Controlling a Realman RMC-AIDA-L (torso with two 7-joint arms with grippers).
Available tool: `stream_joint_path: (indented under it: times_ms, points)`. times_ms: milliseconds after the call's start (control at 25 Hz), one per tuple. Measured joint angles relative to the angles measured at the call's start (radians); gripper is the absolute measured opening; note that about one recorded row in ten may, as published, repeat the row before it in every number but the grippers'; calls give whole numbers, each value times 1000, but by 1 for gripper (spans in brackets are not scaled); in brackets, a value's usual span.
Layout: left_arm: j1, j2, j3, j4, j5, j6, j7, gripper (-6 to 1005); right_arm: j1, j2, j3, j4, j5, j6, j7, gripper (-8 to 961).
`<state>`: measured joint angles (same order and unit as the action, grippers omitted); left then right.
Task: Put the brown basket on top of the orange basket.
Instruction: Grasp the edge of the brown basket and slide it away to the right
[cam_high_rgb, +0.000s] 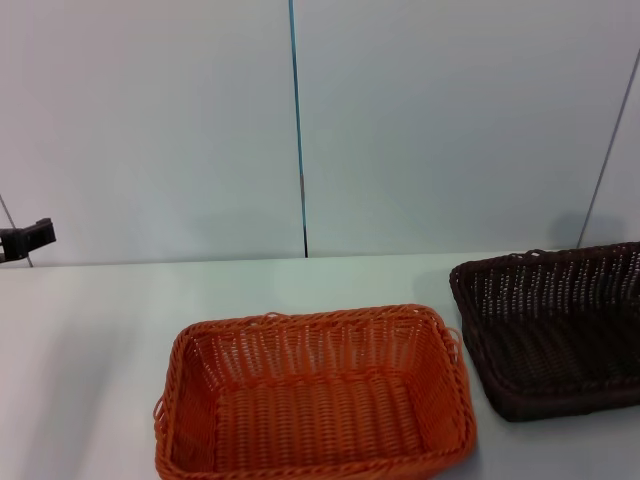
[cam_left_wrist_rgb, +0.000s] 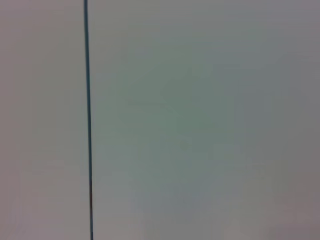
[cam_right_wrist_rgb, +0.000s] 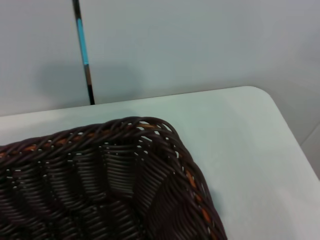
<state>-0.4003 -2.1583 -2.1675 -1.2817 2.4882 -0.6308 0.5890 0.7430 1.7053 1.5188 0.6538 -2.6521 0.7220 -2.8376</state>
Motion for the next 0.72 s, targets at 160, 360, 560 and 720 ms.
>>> stream_joint_path:
  times_ms: [160,360,560,720]
  points:
    - [-3,0,0,3,0,1,0,909,-6,10,-6,-2,-2,-31,1,828]
    - [-7,0,0,9,-4,-5,-4,909,-7,17,-14,-14,-12,-77,1,827]
    - [-8,-1,3,16,-1,-12,-39,908,5,22,-44,-48,-14,-141,1,826]
    - [-7,1,3,23,-1,-15,-39,908,30,25,-57,-108,-14,-183,2,825]
